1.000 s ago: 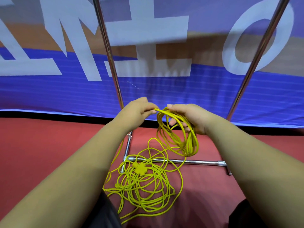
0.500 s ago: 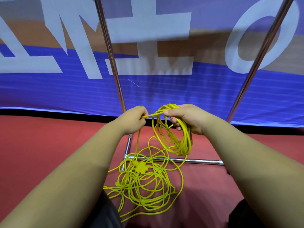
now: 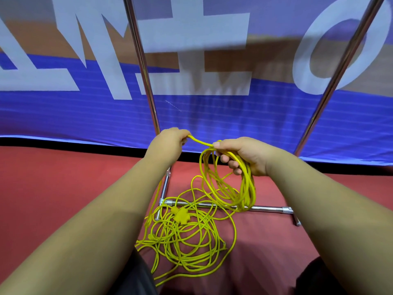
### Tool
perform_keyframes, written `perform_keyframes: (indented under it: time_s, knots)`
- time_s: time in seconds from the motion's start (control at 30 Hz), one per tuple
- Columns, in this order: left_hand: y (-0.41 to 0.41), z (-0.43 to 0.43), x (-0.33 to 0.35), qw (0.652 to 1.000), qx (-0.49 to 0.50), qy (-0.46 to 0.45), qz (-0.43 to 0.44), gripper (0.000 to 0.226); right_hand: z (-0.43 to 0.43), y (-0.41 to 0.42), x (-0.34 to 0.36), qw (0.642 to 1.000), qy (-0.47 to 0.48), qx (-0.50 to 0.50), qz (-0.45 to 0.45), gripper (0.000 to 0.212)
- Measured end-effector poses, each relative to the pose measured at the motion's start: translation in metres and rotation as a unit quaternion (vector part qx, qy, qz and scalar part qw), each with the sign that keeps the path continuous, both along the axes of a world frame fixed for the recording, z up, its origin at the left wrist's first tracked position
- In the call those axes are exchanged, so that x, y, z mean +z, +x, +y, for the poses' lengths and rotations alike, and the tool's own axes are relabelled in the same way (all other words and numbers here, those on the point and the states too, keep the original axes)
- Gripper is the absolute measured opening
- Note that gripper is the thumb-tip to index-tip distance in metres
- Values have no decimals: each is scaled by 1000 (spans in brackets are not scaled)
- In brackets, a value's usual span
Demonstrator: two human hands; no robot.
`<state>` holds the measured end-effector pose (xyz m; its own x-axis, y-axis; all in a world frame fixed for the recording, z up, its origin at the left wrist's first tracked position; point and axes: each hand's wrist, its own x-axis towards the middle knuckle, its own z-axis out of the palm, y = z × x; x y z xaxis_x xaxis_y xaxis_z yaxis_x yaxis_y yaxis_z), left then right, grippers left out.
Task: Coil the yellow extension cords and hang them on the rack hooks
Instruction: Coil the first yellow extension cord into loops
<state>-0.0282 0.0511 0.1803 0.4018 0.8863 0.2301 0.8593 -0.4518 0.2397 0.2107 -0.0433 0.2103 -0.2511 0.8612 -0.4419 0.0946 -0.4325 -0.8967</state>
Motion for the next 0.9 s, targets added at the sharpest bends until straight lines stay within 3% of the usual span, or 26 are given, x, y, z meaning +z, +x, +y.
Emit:
perform_keyframes:
  time_s: [0.13,0.27,0.47,0.57,0.67,0.9]
  knots:
    - [18,-9,12,989,-101,104,-10,33,0,-2,-1,1000,-7,-5,-6,30]
    - [25,-13,20,971,-189,145,-36,43,-3,-2,1,1000,-7,7,20,28]
    - [21,-11,26,949,-227,216,-18,58,-4,-3,5,997,7,28,76,39]
    - [25,-17,26,948,-221,227,-12,59,-4,-4,5,997,-3,22,80,32]
    - [30,-22,25,954,-207,217,-22,54,-4,-6,6,997,-2,26,77,12]
    - [25,-21,19,990,-127,40,-36,43,4,-3,6,993,4,-44,113,14]
